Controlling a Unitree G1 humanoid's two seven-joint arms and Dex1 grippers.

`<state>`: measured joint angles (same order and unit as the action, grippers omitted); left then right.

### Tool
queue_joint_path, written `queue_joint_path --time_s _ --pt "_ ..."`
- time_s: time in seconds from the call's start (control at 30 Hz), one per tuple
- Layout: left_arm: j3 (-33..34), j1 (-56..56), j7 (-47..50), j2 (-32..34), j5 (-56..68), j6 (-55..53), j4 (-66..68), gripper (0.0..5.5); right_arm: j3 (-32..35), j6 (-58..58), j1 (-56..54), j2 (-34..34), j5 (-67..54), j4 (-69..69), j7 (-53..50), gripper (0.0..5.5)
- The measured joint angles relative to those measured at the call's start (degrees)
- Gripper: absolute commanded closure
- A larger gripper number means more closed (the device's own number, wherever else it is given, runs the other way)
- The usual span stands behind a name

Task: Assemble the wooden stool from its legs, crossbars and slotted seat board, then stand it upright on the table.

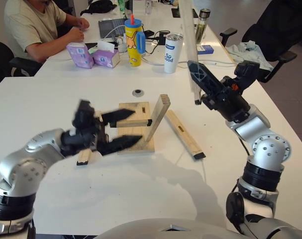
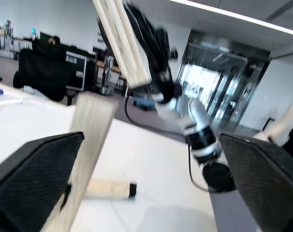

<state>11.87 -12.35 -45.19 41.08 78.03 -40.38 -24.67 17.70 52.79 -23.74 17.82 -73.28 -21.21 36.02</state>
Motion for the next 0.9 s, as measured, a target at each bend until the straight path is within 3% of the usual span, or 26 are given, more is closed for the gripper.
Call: queue_joint_path --time_s 0.13,0.47,0.9 --pt "2.5 -3.6 5.7 -0.4 8.7 -2.2 1.7 0.1 -4.2 3.8 2.2 3.4 -3.3 -1.8 4.2 3.42" --pt "1.3 -9.4 10.7 -3.2 14.8 -5.7 4.1 0.1 -9.9 6.1 5.8 9.2 -3.6 -1.8 12.8 3.42" --pt "2.0 -10.6 11.3 -2.9 18.7 -9.2 5.1 2.16 -12.0 5.4 7.3 12.8 -1.6 -1.7 18.4 3.42"
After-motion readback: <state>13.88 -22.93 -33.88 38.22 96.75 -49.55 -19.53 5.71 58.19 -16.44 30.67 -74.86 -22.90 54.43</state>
